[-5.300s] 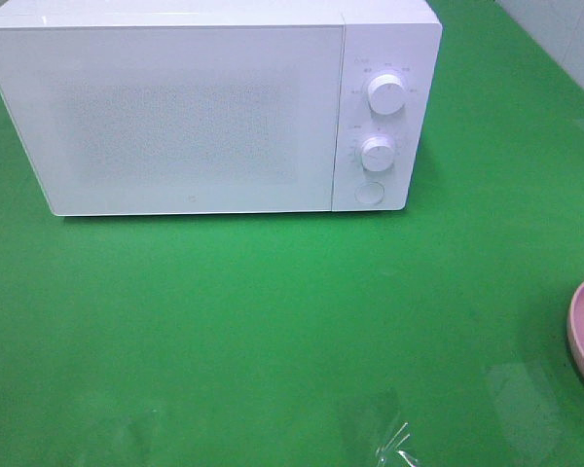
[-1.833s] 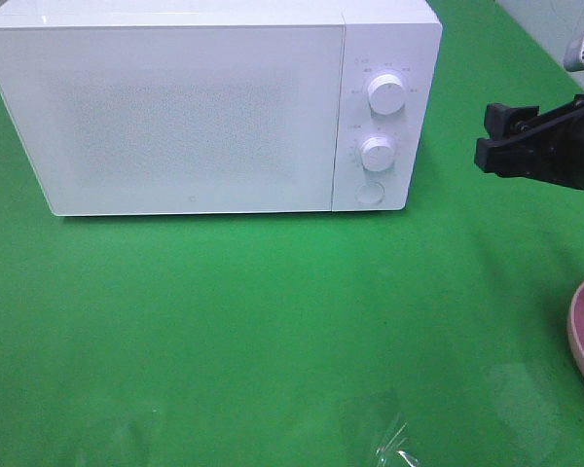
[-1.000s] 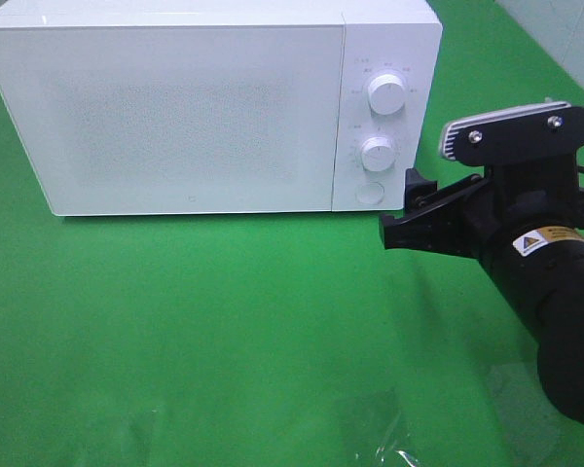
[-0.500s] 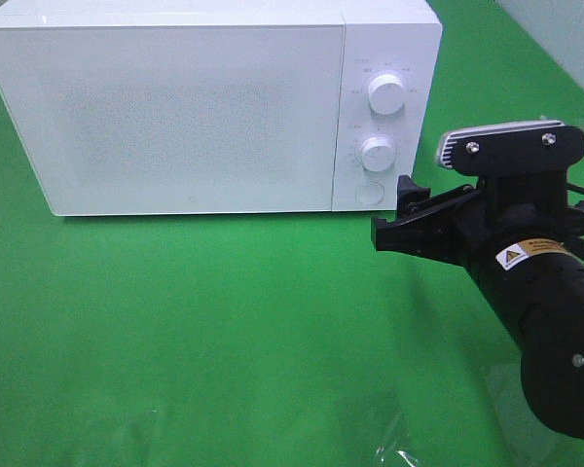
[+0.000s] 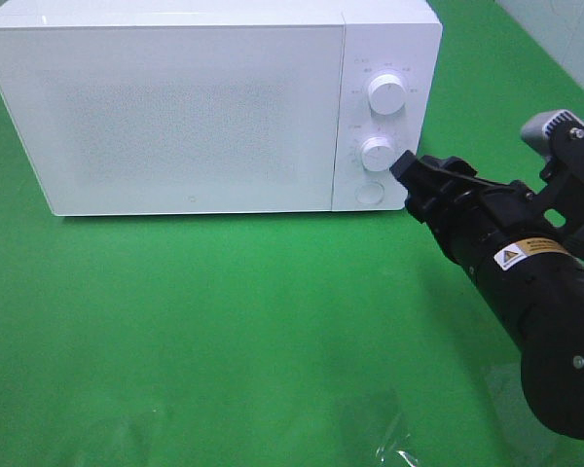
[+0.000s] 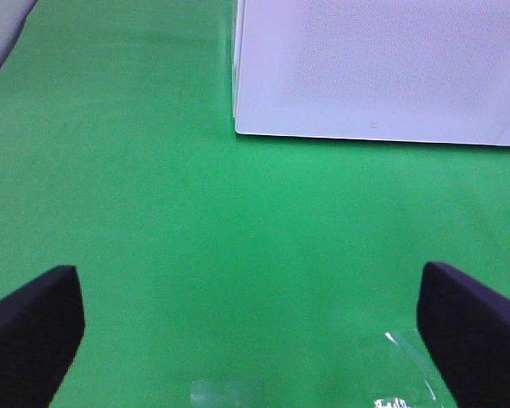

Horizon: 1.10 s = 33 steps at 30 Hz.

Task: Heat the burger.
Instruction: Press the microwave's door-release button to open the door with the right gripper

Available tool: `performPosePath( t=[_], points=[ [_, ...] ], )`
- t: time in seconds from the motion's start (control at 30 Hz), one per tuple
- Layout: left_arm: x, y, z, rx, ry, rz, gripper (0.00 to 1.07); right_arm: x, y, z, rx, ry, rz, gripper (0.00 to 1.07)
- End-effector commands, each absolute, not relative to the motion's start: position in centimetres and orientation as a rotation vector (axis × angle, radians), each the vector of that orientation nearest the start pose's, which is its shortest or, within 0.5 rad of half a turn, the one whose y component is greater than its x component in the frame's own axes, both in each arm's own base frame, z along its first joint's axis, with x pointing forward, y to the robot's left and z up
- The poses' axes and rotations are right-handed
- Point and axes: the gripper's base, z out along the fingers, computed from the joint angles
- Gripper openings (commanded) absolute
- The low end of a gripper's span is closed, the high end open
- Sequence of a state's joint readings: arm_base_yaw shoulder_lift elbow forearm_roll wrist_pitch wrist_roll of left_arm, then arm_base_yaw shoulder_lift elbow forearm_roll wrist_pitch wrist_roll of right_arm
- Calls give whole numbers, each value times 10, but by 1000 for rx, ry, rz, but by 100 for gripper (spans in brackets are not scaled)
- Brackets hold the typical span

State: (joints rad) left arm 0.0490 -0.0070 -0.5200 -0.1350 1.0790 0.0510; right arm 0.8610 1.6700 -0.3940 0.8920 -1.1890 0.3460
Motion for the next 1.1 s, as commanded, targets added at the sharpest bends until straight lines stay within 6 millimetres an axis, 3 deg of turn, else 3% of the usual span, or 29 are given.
performPosePath(
  t=[0.03, 0.1, 0.13, 0.23, 0.27, 0.37, 0.8, 1.1],
  points=[
    [-10, -12, 282, 8, 2007, -100, 100, 206, 143, 162, 746, 1616, 731, 37],
    [-10, -12, 282, 8, 2007, -100, 100, 206, 143, 160, 785, 1624, 758, 33],
    [-10, -12, 282, 8, 2007, -100, 100, 205, 144, 157, 867, 1635, 812, 24],
    [-10, -12, 282, 8, 2007, -100, 100, 205, 145, 154, 946, 1645, 861, 16],
    [-10, -12, 282, 8, 2007, -100, 100, 204, 146, 151, 1033, 1651, 910, 7],
    [-10, -12, 282, 8, 2007, -100, 100, 203, 147, 149, 1115, 1643, 970, 0],
    [-10, -12, 282, 8, 2007, -100, 100, 206, 151, 147, 1177, 1622, 1018, 0],
    [-10, -12, 282, 8, 2007, -100, 100, 219, 171, 130, 1249, 1632, 1110, 0]
  ],
)
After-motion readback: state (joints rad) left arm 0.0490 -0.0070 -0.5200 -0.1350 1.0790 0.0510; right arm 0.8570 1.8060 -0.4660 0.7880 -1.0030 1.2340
